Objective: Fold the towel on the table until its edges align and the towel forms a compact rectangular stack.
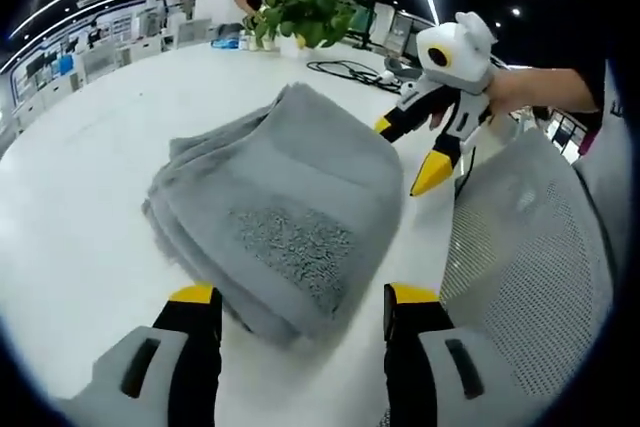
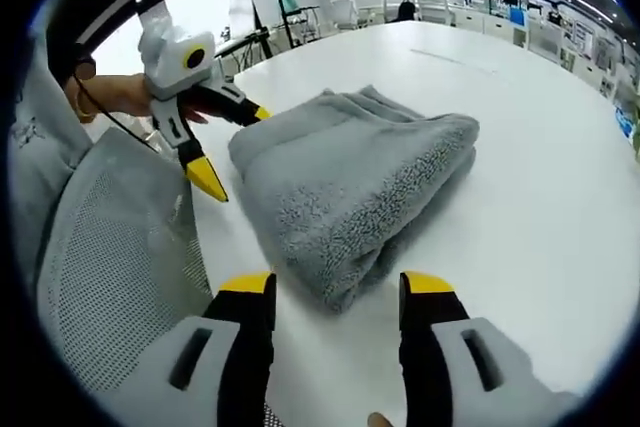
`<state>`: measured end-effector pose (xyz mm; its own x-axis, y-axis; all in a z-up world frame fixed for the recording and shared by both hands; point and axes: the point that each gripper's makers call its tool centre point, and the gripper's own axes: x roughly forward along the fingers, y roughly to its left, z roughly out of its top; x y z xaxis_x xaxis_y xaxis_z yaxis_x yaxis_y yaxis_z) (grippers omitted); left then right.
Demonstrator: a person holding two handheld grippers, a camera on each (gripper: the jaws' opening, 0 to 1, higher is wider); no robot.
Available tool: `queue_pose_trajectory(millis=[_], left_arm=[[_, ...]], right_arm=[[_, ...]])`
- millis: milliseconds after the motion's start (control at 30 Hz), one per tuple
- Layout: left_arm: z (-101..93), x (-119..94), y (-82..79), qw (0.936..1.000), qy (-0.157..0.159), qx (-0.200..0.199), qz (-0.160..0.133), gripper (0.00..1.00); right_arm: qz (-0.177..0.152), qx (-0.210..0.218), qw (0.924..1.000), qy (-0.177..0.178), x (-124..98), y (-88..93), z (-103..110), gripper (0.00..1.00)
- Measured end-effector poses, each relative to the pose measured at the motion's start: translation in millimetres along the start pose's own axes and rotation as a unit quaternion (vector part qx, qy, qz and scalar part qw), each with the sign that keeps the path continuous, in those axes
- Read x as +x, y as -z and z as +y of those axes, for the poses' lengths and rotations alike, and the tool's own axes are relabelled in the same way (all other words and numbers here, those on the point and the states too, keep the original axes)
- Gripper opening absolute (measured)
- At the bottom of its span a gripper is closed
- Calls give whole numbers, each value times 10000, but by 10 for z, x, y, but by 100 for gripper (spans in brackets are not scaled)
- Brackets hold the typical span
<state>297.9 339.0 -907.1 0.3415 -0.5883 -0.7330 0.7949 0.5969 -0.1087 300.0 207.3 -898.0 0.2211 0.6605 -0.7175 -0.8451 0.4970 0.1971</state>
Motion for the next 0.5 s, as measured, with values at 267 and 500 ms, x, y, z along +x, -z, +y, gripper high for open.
queue_pose_trajectory(millis=[267, 500], left_arm=[[74, 70, -81, 9999, -15, -50, -105, 55], [204, 136, -150, 9999, -18, -53, -135, 55]], right_arm=[[19, -178, 9998, -70, 92, -57, -34, 42], [3, -176, 9998, -26, 141, -127, -143, 41]])
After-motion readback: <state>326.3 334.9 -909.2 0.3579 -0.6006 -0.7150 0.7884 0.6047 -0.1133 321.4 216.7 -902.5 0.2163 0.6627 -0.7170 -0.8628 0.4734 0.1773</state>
